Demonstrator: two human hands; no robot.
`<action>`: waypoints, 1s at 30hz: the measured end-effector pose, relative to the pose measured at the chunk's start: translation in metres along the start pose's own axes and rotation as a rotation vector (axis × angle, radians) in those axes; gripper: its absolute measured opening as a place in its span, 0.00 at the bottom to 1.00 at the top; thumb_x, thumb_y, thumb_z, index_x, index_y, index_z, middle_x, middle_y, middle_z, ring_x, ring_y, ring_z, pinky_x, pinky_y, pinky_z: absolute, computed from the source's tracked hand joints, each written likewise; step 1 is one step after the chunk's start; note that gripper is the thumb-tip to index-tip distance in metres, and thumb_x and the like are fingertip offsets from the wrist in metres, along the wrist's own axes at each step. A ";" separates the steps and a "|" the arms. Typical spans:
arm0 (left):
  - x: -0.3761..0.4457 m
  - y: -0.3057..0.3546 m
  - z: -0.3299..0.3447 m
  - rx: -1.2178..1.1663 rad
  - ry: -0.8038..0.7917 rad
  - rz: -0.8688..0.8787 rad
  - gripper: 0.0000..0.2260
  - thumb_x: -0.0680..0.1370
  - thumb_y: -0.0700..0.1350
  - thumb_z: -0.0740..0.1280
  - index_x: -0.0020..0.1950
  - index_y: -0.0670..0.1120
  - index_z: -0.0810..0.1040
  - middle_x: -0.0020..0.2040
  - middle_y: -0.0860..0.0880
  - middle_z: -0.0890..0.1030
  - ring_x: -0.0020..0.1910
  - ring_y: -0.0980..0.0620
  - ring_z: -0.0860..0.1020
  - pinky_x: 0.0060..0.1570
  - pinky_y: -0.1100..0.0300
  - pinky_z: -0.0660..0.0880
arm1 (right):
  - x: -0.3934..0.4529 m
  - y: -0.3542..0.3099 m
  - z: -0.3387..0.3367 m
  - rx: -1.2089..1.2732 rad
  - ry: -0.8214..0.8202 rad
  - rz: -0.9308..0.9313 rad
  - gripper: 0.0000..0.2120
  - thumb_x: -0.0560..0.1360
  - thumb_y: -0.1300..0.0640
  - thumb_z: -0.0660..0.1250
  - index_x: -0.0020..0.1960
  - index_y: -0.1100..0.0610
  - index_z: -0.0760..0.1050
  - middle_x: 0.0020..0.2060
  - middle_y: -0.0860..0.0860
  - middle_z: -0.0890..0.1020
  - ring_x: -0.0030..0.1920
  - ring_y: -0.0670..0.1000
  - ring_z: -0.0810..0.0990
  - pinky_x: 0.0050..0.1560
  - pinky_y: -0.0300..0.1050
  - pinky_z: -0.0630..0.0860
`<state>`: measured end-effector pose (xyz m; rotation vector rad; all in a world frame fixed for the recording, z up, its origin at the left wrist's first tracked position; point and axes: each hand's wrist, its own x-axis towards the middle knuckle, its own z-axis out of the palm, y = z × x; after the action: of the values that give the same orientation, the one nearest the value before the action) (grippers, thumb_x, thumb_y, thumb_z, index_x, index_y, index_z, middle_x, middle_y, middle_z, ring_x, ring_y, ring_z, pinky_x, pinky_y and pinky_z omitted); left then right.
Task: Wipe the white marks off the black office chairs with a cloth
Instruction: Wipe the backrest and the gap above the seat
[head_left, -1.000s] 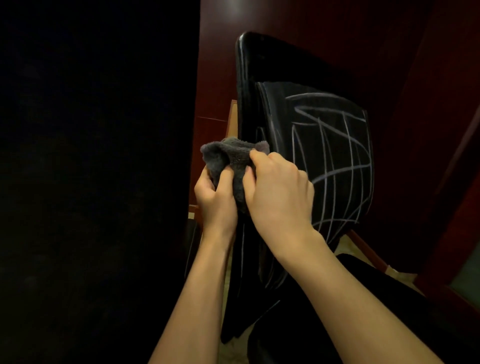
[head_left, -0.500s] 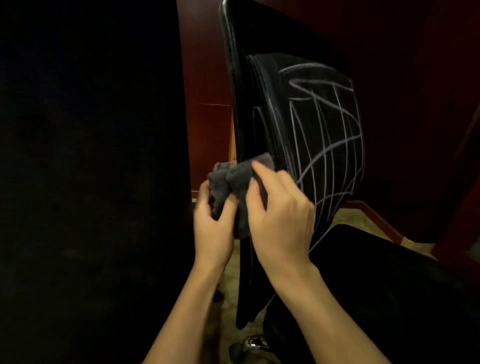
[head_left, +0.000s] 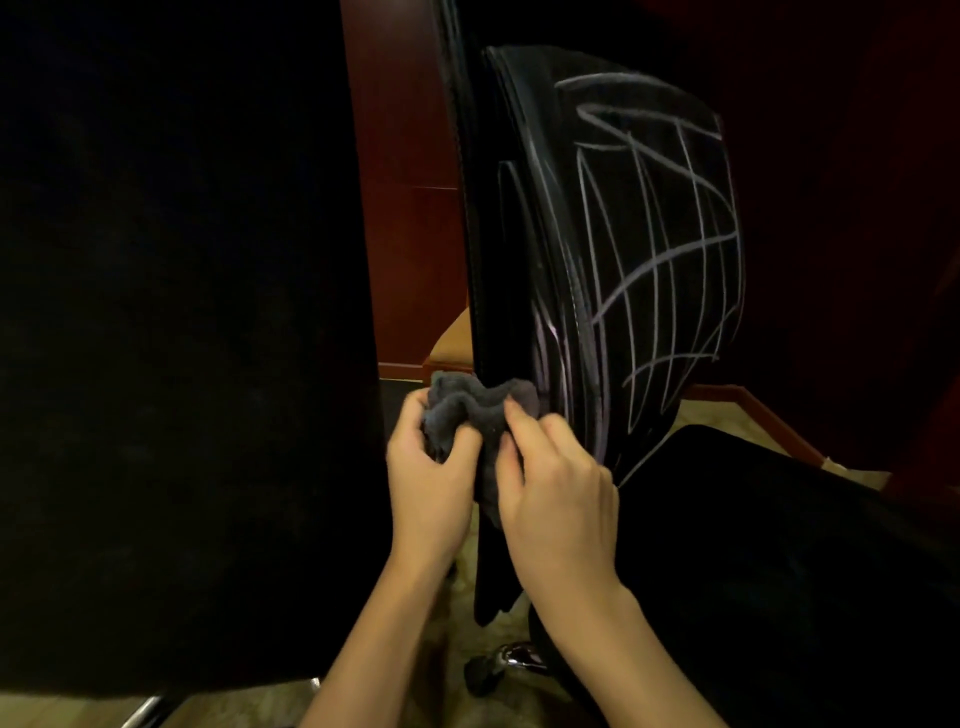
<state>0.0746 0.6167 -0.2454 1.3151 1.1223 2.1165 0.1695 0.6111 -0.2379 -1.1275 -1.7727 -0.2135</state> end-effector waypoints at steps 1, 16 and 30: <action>0.000 0.001 0.000 -0.010 0.000 0.000 0.12 0.78 0.30 0.65 0.53 0.46 0.77 0.45 0.55 0.83 0.47 0.59 0.82 0.48 0.67 0.76 | 0.003 -0.001 -0.002 0.017 0.020 0.000 0.15 0.76 0.58 0.70 0.62 0.57 0.80 0.43 0.51 0.81 0.33 0.53 0.82 0.30 0.41 0.70; -0.026 -0.004 -0.018 0.144 -0.003 0.047 0.15 0.79 0.35 0.68 0.57 0.54 0.75 0.52 0.64 0.82 0.54 0.63 0.80 0.50 0.73 0.73 | -0.011 -0.011 0.001 0.079 0.019 -0.010 0.21 0.81 0.51 0.54 0.67 0.59 0.75 0.46 0.52 0.80 0.35 0.52 0.82 0.29 0.46 0.79; 0.053 0.070 0.030 0.006 0.200 0.193 0.13 0.80 0.44 0.70 0.64 0.52 0.76 0.56 0.55 0.83 0.57 0.60 0.81 0.59 0.55 0.78 | 0.114 -0.065 -0.064 0.031 0.219 -0.172 0.16 0.81 0.55 0.56 0.63 0.57 0.76 0.52 0.53 0.80 0.48 0.57 0.82 0.41 0.43 0.66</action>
<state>0.0808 0.6234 -0.1531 1.2821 1.1180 2.4325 0.1509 0.6045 -0.0933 -0.8936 -1.6709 -0.3971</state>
